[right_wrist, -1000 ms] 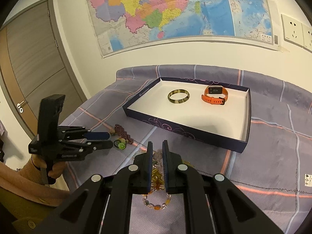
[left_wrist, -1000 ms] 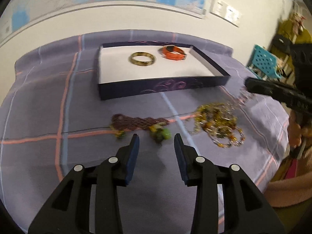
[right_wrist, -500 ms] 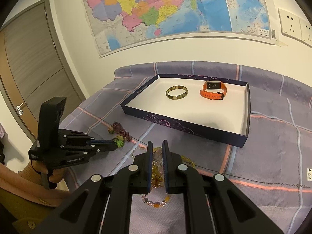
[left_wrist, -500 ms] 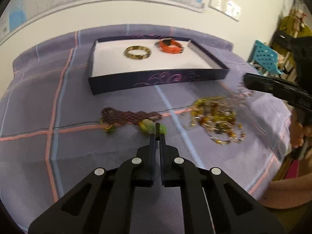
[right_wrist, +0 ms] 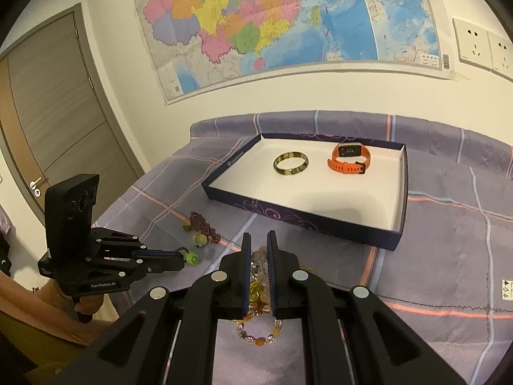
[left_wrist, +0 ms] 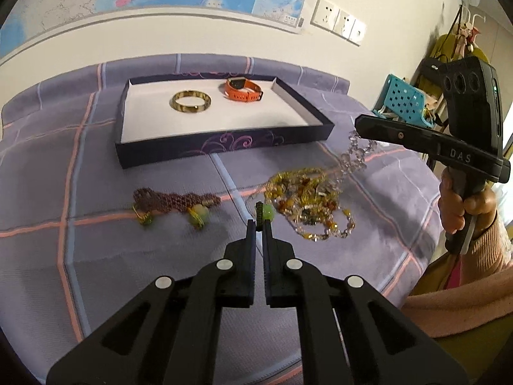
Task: Organize jewelry
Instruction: 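Carry the green charm and crystal bracelet into the box tray with both tools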
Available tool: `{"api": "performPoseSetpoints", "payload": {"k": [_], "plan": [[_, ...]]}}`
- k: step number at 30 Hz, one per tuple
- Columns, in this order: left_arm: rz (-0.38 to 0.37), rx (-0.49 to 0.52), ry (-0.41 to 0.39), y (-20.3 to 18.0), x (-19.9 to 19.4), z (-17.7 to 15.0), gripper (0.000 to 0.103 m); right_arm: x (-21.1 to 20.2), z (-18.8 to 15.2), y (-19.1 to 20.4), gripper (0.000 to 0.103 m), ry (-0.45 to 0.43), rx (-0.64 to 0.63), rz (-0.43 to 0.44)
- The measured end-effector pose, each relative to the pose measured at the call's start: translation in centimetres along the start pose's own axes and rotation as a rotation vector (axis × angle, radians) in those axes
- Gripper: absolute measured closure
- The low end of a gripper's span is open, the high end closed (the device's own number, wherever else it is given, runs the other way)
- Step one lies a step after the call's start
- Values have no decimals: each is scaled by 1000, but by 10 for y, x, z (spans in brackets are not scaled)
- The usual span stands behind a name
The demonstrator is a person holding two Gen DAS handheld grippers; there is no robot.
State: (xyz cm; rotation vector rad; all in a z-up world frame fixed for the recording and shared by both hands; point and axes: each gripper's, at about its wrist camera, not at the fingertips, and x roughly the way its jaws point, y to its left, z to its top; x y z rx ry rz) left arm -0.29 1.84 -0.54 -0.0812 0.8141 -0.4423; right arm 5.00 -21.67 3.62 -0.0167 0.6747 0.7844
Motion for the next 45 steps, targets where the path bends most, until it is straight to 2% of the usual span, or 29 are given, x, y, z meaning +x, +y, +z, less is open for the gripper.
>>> {"api": "performPoseSetpoints", "payload": {"k": [11,24,32,45], "plan": [[-6,0,-62,7,-10,27,99,-10,24,-1,95,-42,-24,-15],[15,-15,-83,21,-2,56,98,-8,59,-14,95,-94,-47,-53],[26,-15,-92,30,11,79,98,10,83,-30,95,-88,-36,-63],[46,-19,-51,43,45,104,98,48,100,-51,95,-55,3,-73]]}}
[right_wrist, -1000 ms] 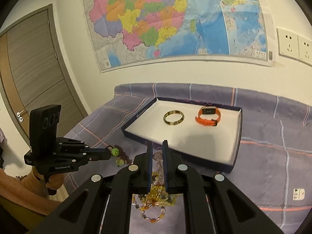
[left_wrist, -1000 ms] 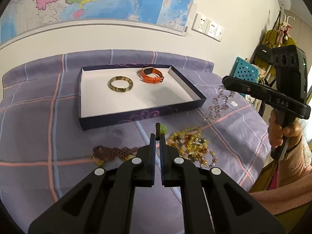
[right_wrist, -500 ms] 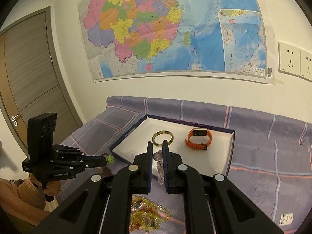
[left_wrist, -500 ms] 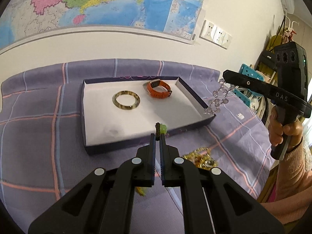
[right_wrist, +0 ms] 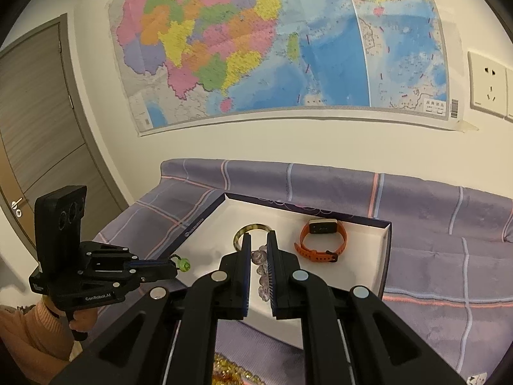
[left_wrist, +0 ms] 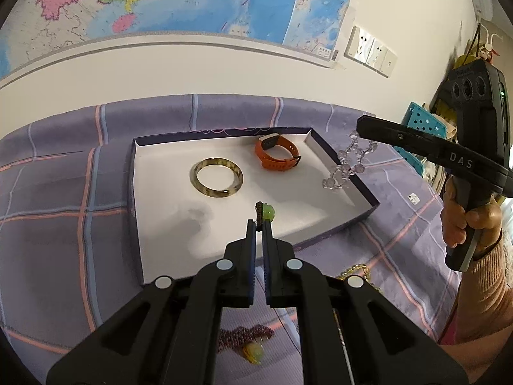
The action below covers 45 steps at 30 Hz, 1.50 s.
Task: Organize jewelry
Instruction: 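Carry the green charm and crystal bracelet into the box tray with both tools, then open both tools to drop the charm and crystal bracelet in the tray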
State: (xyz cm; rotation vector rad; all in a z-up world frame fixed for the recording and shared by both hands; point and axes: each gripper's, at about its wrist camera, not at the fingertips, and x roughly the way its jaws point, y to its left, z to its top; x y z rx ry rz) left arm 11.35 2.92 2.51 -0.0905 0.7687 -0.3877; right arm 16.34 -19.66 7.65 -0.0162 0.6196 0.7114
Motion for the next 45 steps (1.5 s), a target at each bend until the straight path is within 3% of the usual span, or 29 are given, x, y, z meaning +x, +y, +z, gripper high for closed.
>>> {"api": "performPoseSetpoints", "payload": {"k": [24,45], "plan": [[25,-19,110,17,58,16,98,53,5,-26,95,59,57,-13],[32,-117,222,36,103,36,98,69,-4,-37,95,98,71,-9]]}}
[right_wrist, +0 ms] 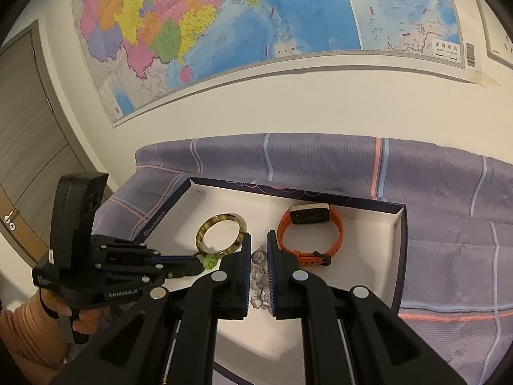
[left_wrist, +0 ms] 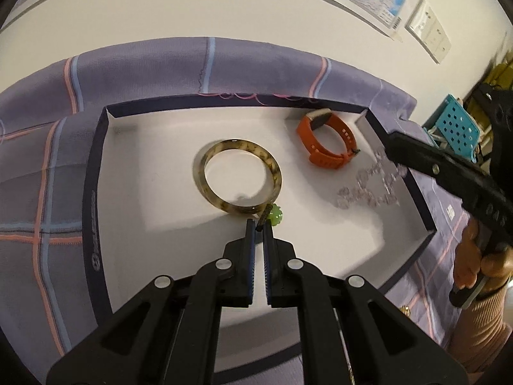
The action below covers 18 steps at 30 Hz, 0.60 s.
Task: Organize jewelry
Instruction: 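Open both tools to drop the charm and crystal bracelet in the tray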
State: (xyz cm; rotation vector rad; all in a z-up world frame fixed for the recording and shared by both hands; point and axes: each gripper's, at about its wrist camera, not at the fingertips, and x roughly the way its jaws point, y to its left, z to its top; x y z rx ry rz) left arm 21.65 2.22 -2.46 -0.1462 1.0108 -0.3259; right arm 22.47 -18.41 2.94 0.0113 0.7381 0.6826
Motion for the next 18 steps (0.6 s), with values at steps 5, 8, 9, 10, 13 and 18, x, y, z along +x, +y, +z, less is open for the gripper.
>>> {"api": "performPoseSetpoints", "payload": {"k": [5,8,9,10,13,18], "plan": [[11,-29,-1,8,5,12,98,1,-2,-3,95,5,6,-4],[15,-48,-2,12,7,18,98,2,-2,-4,95,8,8,-5],[16,-49,-3,12,7,19,98,2,-3,-4,95,9,7,-8],[19,-49,-4,13,7,20,97,3,-3,-4,95,11,6,-10],[14,-53,-9,14,7,20,97,7,-4,-5,95,17,8,-13],[4,-37,-34,12,-2,15,87,16,-5,-5,95,34,4,-26]]}}
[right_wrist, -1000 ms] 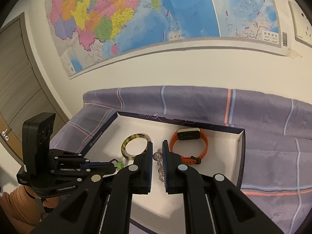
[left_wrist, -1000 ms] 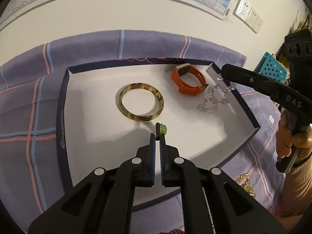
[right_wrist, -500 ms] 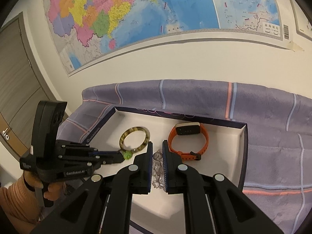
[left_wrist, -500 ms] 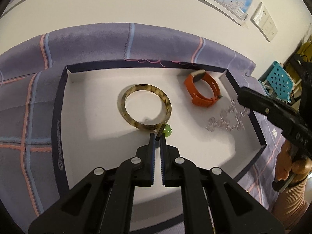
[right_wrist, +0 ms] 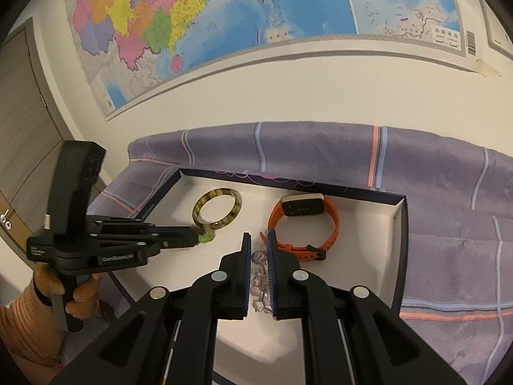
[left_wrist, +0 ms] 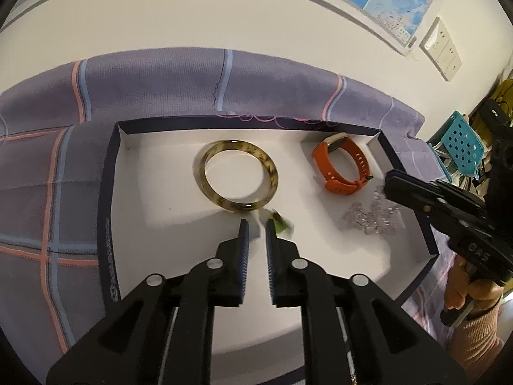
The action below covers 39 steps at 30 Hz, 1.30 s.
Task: Organize jewelry
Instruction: 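Open both tools to drop the charm and crystal bracelet in the tray, then grasp a yellow beaded bracelet from the pile with the right tool and lift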
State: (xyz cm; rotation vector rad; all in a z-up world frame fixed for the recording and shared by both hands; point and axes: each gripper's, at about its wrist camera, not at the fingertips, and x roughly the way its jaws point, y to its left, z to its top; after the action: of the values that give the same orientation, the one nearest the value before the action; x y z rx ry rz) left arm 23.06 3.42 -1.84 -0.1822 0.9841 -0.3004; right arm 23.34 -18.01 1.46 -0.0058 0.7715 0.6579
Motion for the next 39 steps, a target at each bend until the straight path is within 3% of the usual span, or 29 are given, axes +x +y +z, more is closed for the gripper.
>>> {"api": "performPoseSetpoints", "payload": {"k": [10,19,22,28,39], "plan": [[41,69,-97,-11,-42,-20,71,1,-4,-5,91,10,27,-10],[36,131,-191,-18,-96,-61,58,-55,-24,22,75,-46,-51,38],[47,139,-202,-18,-107,-77,58,-75,-40,34,73,-48,-93,37],[60,125,-203,-14,-120,-107,58,-91,-79,46,73,1,-125,38],[61,131,-183,-25,-123,-150,54,-77,-129,59,73,123,-169,25]]}}
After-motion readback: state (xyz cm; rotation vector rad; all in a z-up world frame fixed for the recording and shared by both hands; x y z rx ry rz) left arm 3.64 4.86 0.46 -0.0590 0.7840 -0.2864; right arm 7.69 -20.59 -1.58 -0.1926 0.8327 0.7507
